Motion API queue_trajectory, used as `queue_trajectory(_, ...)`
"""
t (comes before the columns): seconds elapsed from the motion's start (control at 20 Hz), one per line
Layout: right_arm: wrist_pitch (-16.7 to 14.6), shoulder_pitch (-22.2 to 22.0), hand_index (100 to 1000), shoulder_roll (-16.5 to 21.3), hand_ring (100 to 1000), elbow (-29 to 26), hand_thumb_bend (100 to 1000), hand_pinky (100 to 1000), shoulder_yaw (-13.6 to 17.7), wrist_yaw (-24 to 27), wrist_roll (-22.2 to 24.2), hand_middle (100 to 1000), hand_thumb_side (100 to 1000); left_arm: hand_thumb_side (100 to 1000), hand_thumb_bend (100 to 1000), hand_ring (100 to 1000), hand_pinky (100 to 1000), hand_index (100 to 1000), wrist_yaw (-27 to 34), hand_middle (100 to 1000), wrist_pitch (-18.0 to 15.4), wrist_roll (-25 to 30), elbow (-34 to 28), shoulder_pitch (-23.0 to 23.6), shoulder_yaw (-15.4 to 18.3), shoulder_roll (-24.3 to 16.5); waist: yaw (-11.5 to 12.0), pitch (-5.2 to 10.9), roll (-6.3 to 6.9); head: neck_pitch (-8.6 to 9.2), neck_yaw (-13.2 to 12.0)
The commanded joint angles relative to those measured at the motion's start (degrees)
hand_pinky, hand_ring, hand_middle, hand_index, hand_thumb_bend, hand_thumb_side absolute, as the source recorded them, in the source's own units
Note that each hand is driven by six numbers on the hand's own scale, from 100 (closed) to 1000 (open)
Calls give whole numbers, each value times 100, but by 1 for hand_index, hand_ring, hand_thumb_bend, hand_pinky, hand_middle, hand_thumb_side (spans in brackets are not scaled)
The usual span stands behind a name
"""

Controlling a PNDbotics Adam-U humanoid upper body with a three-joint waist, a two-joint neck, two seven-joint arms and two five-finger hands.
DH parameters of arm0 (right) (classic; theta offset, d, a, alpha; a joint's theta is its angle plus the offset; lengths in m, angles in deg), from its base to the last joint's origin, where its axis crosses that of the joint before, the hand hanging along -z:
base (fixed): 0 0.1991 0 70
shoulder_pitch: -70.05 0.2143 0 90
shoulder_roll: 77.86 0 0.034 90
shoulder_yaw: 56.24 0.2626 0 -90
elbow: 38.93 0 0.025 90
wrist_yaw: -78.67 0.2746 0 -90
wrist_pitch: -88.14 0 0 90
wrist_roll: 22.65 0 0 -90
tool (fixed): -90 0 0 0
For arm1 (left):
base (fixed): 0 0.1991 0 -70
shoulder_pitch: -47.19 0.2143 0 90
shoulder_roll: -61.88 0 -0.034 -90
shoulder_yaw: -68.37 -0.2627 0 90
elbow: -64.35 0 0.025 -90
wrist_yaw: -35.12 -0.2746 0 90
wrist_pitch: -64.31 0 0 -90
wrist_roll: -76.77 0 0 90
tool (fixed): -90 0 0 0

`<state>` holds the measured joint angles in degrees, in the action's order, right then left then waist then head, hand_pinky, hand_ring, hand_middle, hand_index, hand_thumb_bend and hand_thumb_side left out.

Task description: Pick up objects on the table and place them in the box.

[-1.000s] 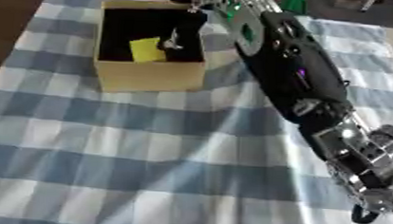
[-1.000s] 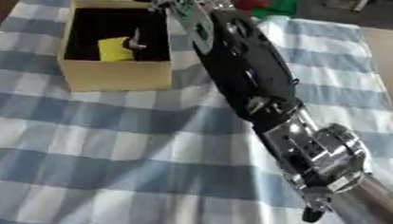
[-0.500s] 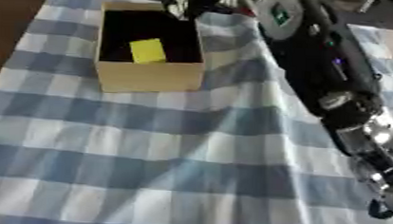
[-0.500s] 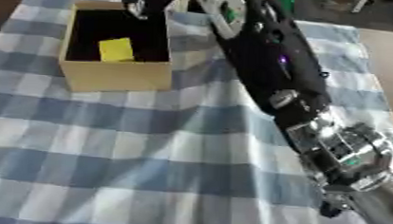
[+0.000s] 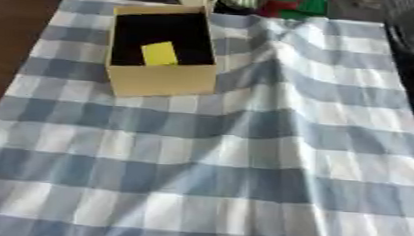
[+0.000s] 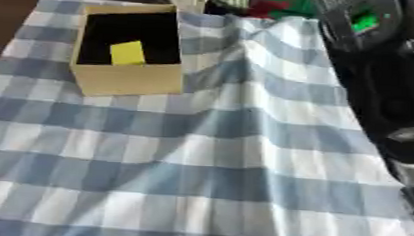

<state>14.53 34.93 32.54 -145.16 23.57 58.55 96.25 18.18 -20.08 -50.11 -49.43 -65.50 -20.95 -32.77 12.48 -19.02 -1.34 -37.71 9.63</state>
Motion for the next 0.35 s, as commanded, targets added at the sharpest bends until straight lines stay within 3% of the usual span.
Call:
queue_trajectory(0.05,155,-313,915,574,963,-718,100,949,286,423,-339,846,282,236,100,677,940,740,-31,513,21,-20,-81,-29,93,-107,-27,139,56,-83,-84)
queue_trajectory(0.35,-247,-1212,918,980,953,-835,100,948,672,1151,-1318,846,296,234,100,678,938,741,-53,514,35,-49,-81,28,131,-121,-128,153,143,-154,-193)
